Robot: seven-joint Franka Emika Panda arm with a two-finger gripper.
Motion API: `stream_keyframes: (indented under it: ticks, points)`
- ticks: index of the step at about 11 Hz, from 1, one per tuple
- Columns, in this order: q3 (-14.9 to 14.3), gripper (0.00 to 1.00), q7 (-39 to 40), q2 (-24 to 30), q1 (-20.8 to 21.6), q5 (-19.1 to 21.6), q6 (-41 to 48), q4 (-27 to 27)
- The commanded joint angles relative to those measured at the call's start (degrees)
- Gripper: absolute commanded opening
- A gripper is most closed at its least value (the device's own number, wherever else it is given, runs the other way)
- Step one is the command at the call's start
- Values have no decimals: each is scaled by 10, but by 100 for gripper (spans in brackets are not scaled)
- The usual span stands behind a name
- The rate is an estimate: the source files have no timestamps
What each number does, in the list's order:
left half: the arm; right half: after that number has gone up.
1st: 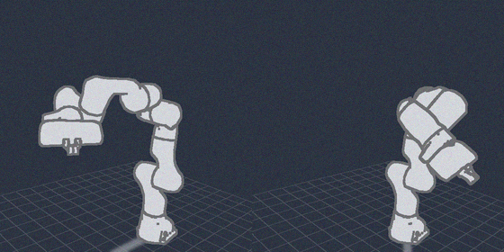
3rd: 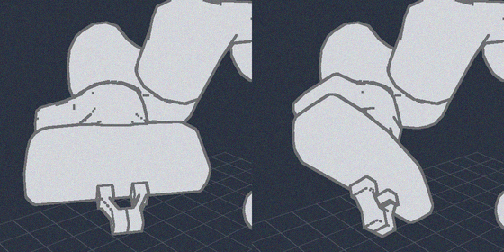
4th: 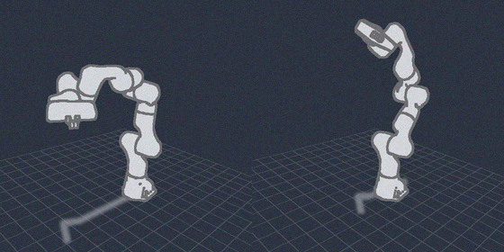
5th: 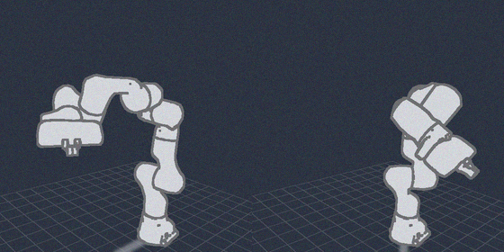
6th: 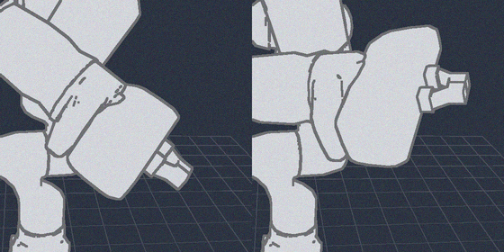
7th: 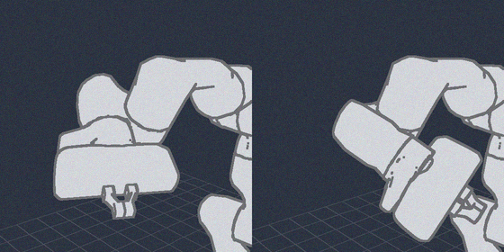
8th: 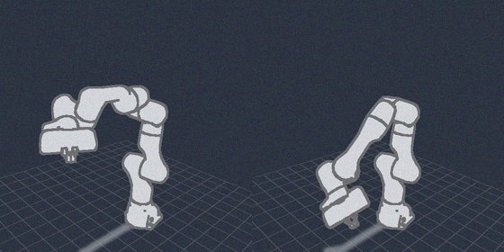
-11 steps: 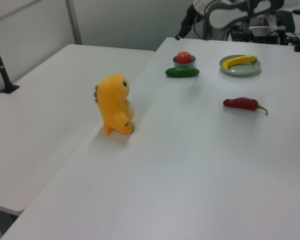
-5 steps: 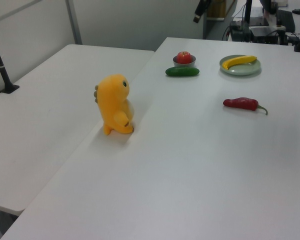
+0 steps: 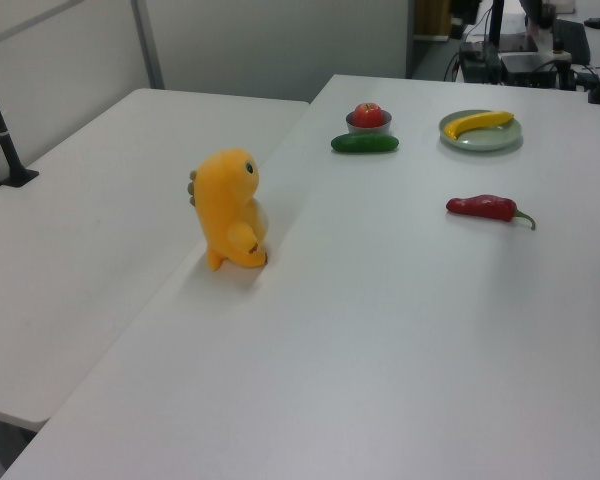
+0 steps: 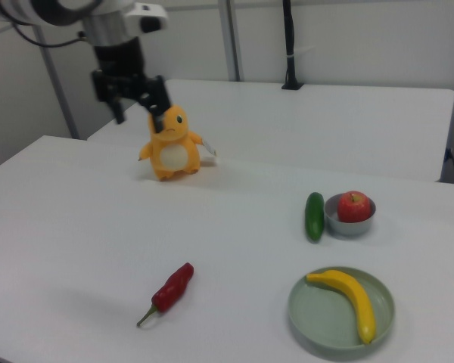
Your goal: Put the cucumber on the left side of the bowl
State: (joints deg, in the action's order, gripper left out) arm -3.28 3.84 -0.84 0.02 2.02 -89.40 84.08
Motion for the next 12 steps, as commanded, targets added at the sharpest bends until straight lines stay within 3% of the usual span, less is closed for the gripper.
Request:
stream_keyframes:
  ticks: [1,4,9,12]
  points:
    - [41,100,-22,52,11,11,58,68]
    - [80,100,-94,52,7,11,41,85]
    - [80,100,-54,44,-5,14,-123,127]
    - [74,100,3,43,-14,17,-126,126]
